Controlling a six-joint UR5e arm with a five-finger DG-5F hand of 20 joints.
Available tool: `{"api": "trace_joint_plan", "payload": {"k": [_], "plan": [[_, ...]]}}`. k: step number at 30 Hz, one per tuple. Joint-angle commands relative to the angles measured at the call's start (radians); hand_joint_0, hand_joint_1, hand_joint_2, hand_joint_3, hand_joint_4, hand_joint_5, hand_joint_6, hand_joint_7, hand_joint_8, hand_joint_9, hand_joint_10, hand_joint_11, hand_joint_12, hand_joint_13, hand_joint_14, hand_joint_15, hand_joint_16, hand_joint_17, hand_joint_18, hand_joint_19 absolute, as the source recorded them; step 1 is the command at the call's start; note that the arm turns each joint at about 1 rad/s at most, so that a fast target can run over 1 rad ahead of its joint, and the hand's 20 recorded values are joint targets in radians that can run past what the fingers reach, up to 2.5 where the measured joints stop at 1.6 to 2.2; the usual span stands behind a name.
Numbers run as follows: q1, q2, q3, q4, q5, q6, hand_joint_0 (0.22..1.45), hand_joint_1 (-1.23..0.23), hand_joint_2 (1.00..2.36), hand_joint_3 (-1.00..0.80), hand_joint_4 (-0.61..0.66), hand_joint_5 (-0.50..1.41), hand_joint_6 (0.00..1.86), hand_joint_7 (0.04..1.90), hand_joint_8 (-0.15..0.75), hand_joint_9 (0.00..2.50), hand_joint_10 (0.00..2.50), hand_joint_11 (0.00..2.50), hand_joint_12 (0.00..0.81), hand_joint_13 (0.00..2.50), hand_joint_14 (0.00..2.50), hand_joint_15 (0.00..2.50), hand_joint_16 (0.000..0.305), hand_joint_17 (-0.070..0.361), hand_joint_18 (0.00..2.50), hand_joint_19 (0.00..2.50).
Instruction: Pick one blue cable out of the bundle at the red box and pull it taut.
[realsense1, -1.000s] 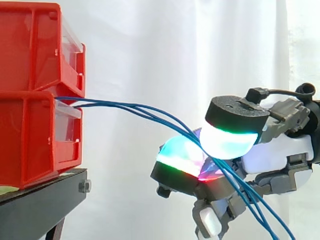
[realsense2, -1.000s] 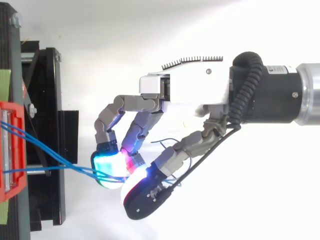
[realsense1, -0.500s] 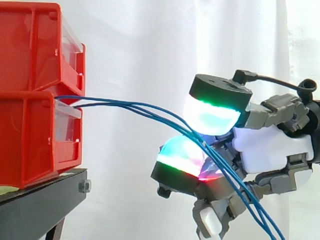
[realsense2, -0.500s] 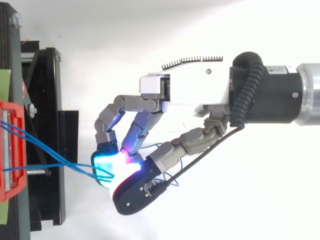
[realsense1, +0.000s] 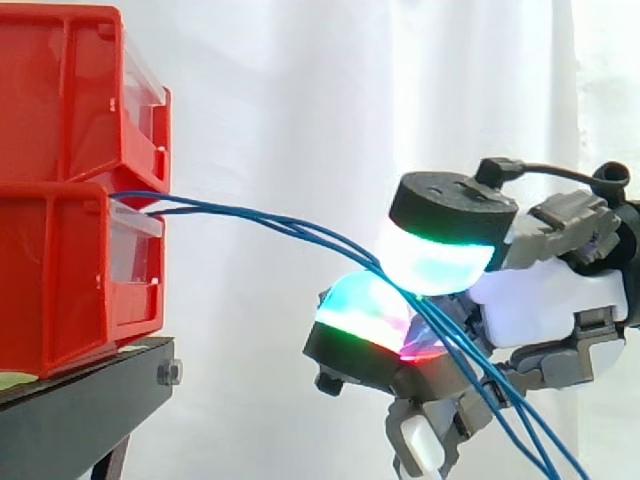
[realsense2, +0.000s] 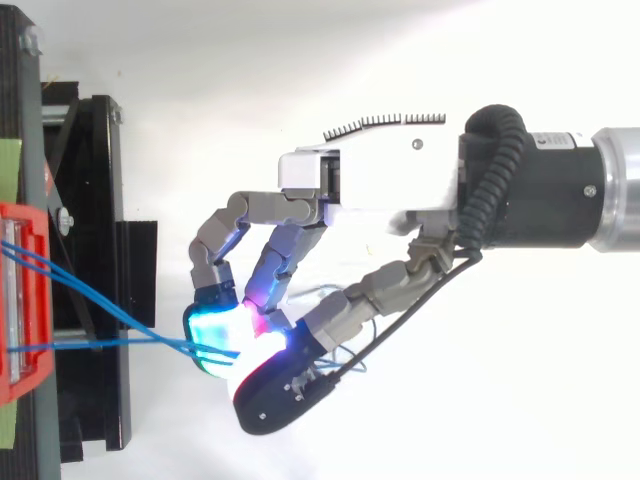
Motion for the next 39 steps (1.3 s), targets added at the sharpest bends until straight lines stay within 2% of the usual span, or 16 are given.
{"api": "trace_joint_plan", "payload": {"k": [1,3,11,14,19,20,24,27,32,39], "plan": [[0.000,0.000,0.000,0.000,0.000,0.005,0.77,-0.89,1.01,-0.31,0.06,-0.17,0.93,1.19,0.372,1.07,0.01,1.27,0.381,0.90,0.02,0.61,0.050,0.114,0.71,0.48],[0.002,0.000,0.000,0.000,0.002,0.008,0.79,-0.90,1.01,-0.33,0.05,-0.17,0.92,1.26,0.374,1.07,0.01,1.27,0.381,0.90,0.02,0.61,0.050,0.113,0.70,0.48],[0.000,0.001,0.000,-0.003,0.002,0.011,0.83,-0.90,1.00,-0.50,0.06,-0.18,0.94,1.18,0.366,1.07,0.01,1.28,0.377,0.90,0.02,0.61,0.050,0.113,0.71,0.47],[0.000,0.000,0.000,-0.005,0.002,0.012,0.78,-0.92,1.00,-0.50,0.13,-0.18,0.93,1.05,0.365,1.05,0.01,1.26,0.375,0.90,0.02,0.61,0.051,0.114,0.73,0.43],[0.002,0.001,0.000,-0.006,0.018,0.022,0.70,-0.95,1.00,-0.50,0.16,-0.17,0.93,1.01,0.364,1.04,0.01,1.27,0.375,0.88,0.02,0.61,0.050,0.113,0.73,0.45],[0.002,0.000,0.000,-0.006,0.018,0.022,0.65,-0.96,1.00,-0.50,0.16,-0.17,0.93,1.01,0.362,1.04,0.01,1.27,0.376,0.88,0.02,0.61,0.050,0.113,0.72,0.46],[0.002,0.000,0.000,-0.008,0.018,0.022,0.57,-0.91,1.00,-0.50,0.18,-0.17,0.93,1.02,0.370,1.05,0.01,1.26,0.382,0.88,0.02,0.62,0.051,0.116,0.72,0.48],[0.002,0.001,0.000,-0.008,0.018,0.022,0.54,-0.82,1.00,-0.50,0.18,-0.16,0.92,1.03,0.381,1.06,0.01,1.25,0.391,0.89,0.02,0.61,0.053,0.119,0.72,0.49],[0.002,0.000,0.000,-0.008,0.017,0.022,0.58,-0.70,1.00,-0.50,0.18,-0.16,0.91,1.07,0.373,1.08,0.01,1.25,0.386,0.88,0.02,0.62,0.051,0.115,0.71,0.53],[0.002,0.000,0.000,-0.008,0.018,0.022,0.66,-0.76,1.01,-0.38,0.16,-0.15,0.92,1.10,0.370,1.09,0.01,1.26,0.386,0.89,0.02,0.62,0.050,0.113,0.72,0.51]]}}
